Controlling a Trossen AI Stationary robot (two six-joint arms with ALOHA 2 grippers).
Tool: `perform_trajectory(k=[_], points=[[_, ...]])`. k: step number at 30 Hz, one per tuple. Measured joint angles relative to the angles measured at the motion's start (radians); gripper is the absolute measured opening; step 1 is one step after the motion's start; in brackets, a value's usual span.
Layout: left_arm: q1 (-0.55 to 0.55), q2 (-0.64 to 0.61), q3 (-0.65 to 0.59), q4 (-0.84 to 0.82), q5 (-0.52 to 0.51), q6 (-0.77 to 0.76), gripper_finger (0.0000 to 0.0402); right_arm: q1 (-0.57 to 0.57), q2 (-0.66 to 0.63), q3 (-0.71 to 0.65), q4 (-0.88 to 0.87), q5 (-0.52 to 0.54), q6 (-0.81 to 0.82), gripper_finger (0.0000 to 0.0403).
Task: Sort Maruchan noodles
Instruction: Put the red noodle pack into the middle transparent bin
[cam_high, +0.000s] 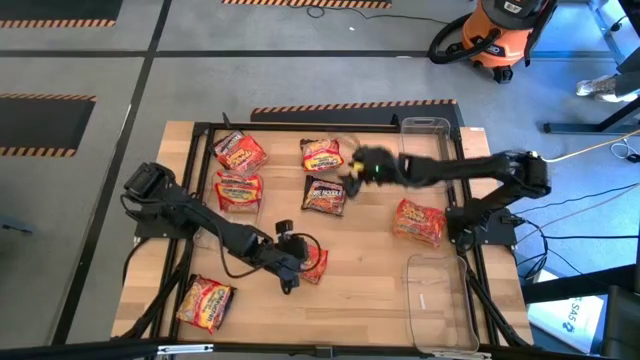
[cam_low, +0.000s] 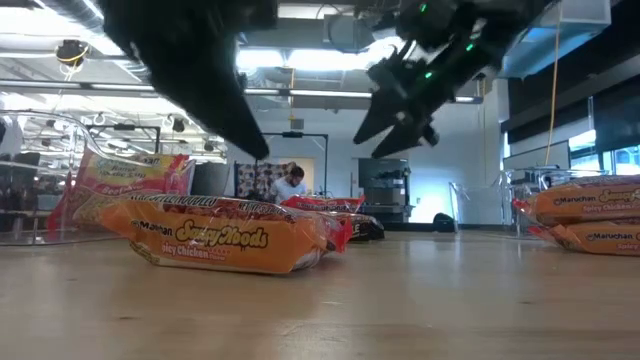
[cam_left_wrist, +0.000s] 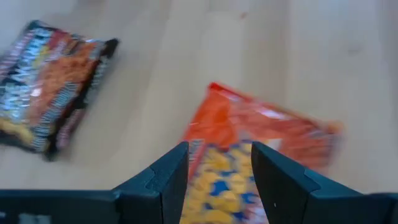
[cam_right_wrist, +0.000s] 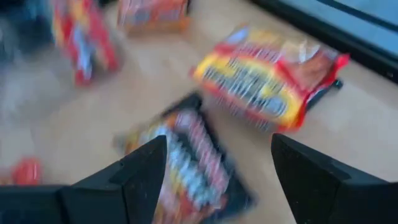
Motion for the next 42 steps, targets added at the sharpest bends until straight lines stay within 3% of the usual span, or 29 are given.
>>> perform_trajectory(k=[7,16,28,42], points=[[0.054,0.049,0.0,0.046,-0.032,0.053,0.0167,-0.252,0.127,0.0,0.117,-0.201,0.062,0.0269],[0.062,0.054,0.0,0.09,-0.031,0.062,0.0167,-0.349,0.321,0.001,0.309,-0.424,0.146,0.0269],[0.062,0.054,0.0,0.135,-0.03,0.045,0.0167,-0.331,0.395,0.0,0.425,-0.526,0.189,0.0269],[0.062,0.054,0.0,0.135,-0.03,0.052,0.0167,-0.299,0.403,0.0,0.478,-0.465,0.252,0.0269]])
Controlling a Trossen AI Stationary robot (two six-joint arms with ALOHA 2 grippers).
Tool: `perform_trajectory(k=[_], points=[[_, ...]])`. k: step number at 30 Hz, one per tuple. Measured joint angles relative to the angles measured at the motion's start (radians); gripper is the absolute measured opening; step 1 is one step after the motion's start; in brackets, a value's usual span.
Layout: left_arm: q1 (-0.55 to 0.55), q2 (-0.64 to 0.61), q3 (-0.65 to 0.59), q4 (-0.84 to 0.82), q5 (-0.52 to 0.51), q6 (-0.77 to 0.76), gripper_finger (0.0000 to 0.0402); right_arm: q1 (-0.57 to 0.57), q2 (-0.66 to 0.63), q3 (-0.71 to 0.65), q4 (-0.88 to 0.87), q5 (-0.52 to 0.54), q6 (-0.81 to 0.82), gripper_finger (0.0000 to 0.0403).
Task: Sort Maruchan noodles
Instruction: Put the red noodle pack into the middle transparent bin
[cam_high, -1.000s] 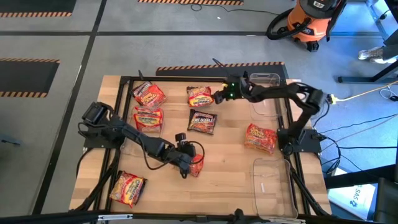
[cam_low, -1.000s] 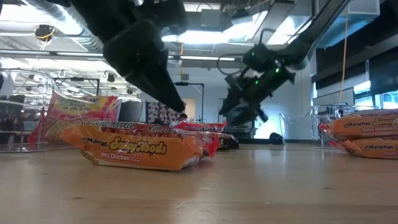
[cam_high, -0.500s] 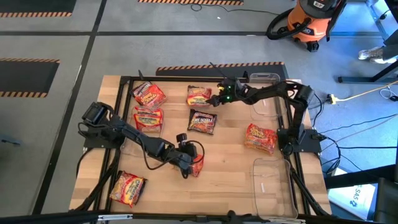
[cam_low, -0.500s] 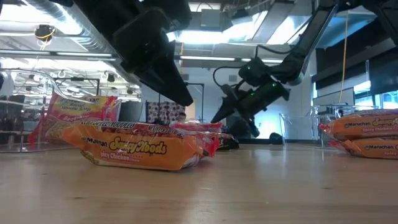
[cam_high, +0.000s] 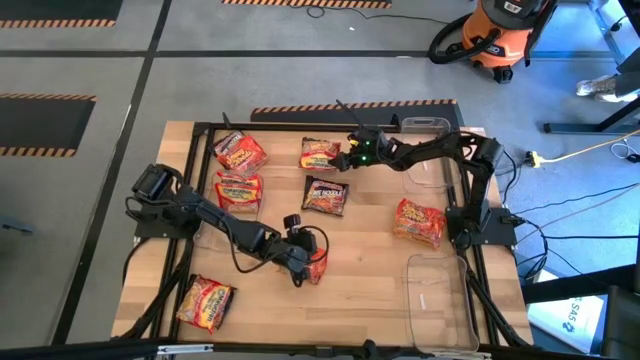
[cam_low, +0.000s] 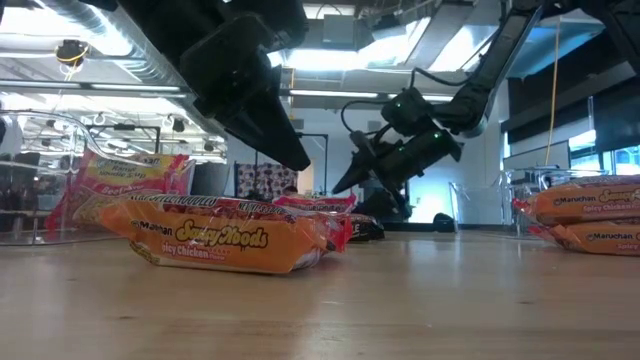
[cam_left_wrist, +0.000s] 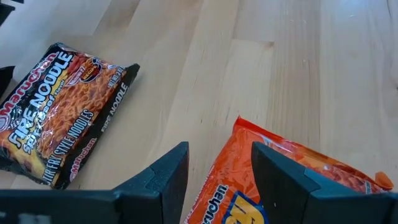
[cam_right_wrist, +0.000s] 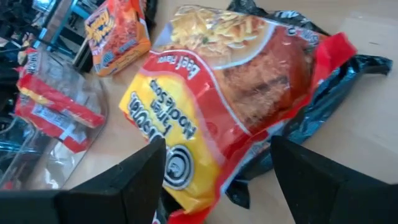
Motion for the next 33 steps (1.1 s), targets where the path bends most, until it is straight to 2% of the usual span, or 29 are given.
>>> perform_trajectory(k=[7,10,13,20,22,33], points=[[0.0,0.0,0.0,0.001,0.0,-0.001,0.0167,0.002,0.005,0.0,0.01,0.018,0.036,0.0267],[0.0,0.0,0.0,0.009,0.0,-0.001,0.0167,0.006,0.005,0.0,0.025,0.014,0.039,0.0248],[-0.001,0.0,0.0,0.011,0.0,0.0,0.0167,0.011,0.005,0.0,0.044,0.005,0.046,0.02],[-0.002,0.0,0.0,0.011,0.001,-0.001,0.0167,0.013,0.005,0.001,0.045,0.023,0.012,0.0045],[-0.002,0.0,0.0,0.011,0.001,-0.001,0.0167,0.012,0.005,0.001,0.048,0.029,-0.016,0.0013],[-0.002,0.0,0.0,0.011,0.001,-0.002,0.0167,0.031,-0.029,0.001,0.044,0.029,-0.147,0.0003]])
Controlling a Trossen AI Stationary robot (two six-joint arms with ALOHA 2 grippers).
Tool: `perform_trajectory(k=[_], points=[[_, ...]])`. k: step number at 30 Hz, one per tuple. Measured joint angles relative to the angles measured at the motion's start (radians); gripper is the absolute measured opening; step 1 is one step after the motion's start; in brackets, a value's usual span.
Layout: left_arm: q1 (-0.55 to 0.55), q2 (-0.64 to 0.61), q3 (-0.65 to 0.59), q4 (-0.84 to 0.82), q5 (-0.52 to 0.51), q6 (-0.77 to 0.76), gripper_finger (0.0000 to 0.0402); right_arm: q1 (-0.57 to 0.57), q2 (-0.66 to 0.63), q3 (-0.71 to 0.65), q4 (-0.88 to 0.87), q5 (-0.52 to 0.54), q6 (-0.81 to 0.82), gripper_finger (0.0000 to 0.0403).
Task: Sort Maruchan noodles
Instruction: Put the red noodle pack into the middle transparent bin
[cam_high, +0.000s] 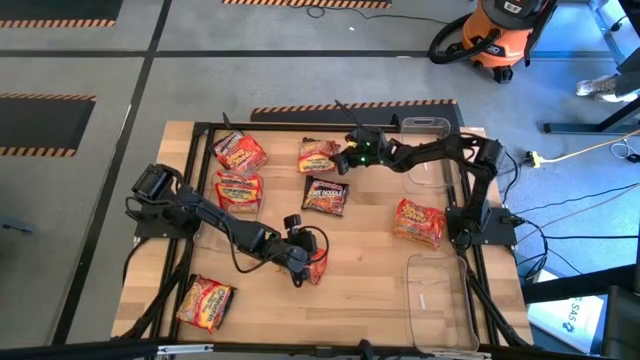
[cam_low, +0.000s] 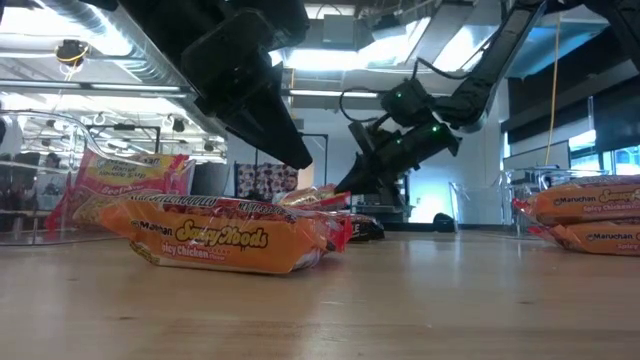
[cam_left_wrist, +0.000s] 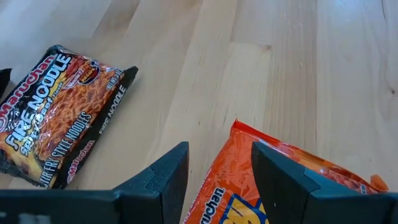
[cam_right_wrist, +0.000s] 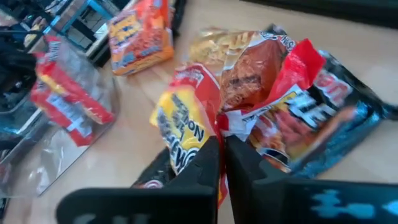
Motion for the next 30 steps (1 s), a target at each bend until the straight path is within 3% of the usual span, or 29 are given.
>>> perform_trajectory(k=[11,22,30], points=[[-0.003,0.0,0.0,0.0,0.0,-0.003,0.0167,0.078,-0.122,0.0,-0.152,0.003,-0.127,0.0],[-0.008,-0.002,0.0,0.0,0.0,-0.006,0.0167,0.212,-0.265,0.0,-0.439,0.113,-0.261,0.0],[0.013,-0.085,0.0,-0.003,-0.042,0.034,0.0167,0.314,-0.298,0.0,-0.492,0.164,-0.286,0.0]])
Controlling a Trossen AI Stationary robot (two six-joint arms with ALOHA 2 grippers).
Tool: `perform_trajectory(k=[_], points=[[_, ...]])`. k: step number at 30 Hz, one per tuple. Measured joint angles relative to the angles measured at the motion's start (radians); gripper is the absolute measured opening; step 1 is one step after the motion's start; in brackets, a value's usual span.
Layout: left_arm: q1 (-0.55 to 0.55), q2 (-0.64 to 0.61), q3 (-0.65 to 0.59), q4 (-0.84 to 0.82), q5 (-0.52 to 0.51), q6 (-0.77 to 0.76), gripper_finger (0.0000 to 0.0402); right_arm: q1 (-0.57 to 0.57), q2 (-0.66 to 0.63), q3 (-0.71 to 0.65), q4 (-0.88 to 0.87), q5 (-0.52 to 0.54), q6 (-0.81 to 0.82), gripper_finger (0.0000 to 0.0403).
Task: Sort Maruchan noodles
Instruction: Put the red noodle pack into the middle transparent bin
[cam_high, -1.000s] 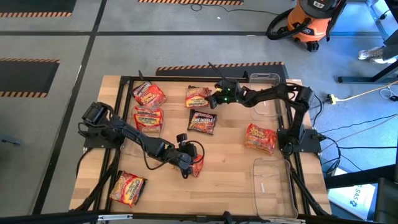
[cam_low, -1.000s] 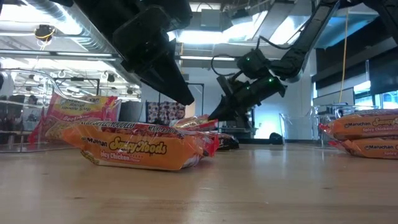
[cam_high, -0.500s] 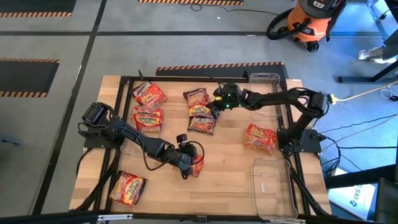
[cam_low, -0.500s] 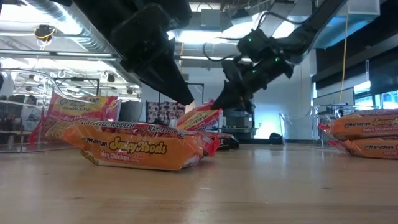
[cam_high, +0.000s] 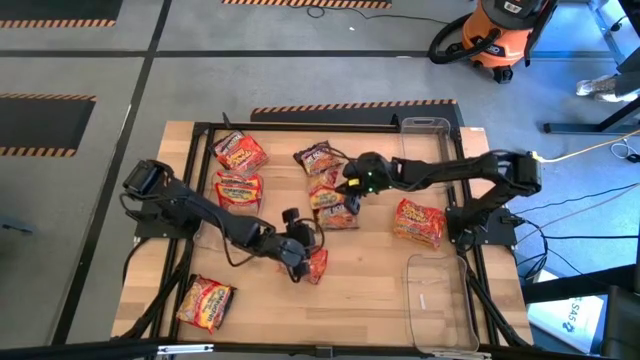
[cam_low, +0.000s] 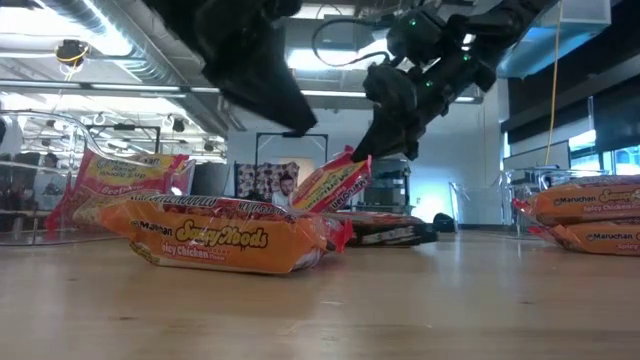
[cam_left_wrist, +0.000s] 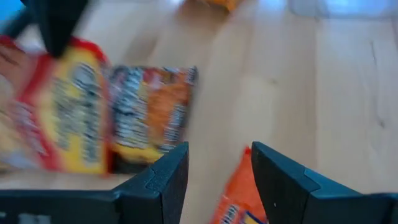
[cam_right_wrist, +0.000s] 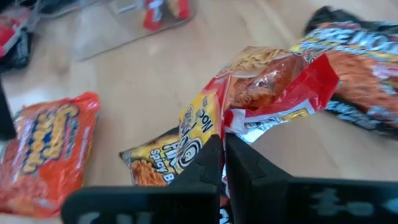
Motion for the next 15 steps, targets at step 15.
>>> perform_trajectory(k=[15], points=[[0.193,-0.031,0.0,-0.008,0.094,0.211,0.0217,0.099,0.0,0.0,-0.054,0.064,-0.026,0.0]])
